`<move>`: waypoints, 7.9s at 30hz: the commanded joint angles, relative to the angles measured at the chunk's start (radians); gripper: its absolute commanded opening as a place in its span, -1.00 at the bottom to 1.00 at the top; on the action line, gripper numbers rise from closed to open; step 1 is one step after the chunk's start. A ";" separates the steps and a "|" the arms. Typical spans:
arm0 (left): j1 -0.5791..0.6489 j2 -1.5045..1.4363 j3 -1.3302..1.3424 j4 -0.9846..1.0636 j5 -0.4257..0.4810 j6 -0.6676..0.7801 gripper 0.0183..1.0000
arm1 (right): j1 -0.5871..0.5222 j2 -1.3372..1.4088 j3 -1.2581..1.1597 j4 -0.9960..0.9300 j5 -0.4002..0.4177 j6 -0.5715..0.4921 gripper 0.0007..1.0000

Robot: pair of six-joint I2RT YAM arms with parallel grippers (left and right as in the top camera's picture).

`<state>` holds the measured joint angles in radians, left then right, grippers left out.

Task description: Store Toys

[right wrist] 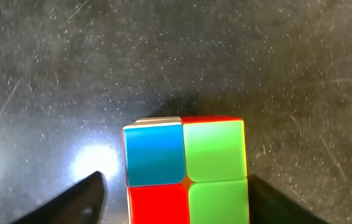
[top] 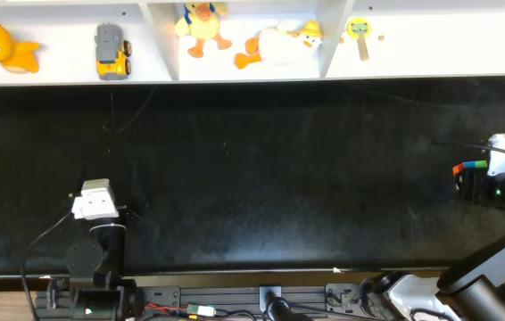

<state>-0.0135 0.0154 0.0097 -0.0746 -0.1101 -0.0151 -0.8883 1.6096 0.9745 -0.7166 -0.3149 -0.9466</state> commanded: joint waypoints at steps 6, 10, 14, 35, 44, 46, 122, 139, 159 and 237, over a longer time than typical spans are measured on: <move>-0.003 -0.013 -0.002 -0.002 -0.011 0.023 1.00 | 0.002 0.005 -0.003 0.003 0.021 0.008 0.09; -0.003 -0.013 -0.002 -0.002 -0.011 0.023 1.00 | 0.002 0.003 -0.003 0.003 0.021 0.010 -0.04; -0.003 -0.013 -0.002 -0.002 -0.012 0.023 1.00 | 0.002 -0.019 -0.003 0.003 0.027 0.032 -0.01; -0.003 -0.013 -0.002 -0.002 -0.012 0.023 1.00 | 0.041 -0.197 0.054 -0.048 0.050 0.092 -0.01; -0.003 -0.013 -0.002 -0.002 -0.012 0.023 1.00 | 0.140 -0.194 0.222 -0.095 0.049 0.178 0.02; -0.003 -0.013 -0.002 -0.002 -0.012 0.023 1.00 | 0.159 -0.188 0.250 -0.096 0.050 0.193 0.05; -0.003 -0.013 -0.002 -0.002 -0.012 0.023 1.00 | 0.465 0.283 0.602 0.211 0.098 0.397 -0.06; -0.003 -0.013 -0.002 -0.002 -0.012 0.023 1.00 | 0.512 0.317 0.602 0.252 0.099 0.439 -0.12; -0.003 -0.013 -0.002 -0.002 -0.012 0.023 1.00 | 0.515 0.306 0.601 0.239 0.156 0.439 0.63; -0.003 -0.013 -0.002 -0.002 -0.012 0.023 1.00 | 0.838 -1.036 -0.732 0.871 0.200 0.792 1.00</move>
<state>-0.0135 0.0154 0.0097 -0.0750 -0.1101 -0.0151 -0.0521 0.6445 0.2886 0.1455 -0.1158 -0.1967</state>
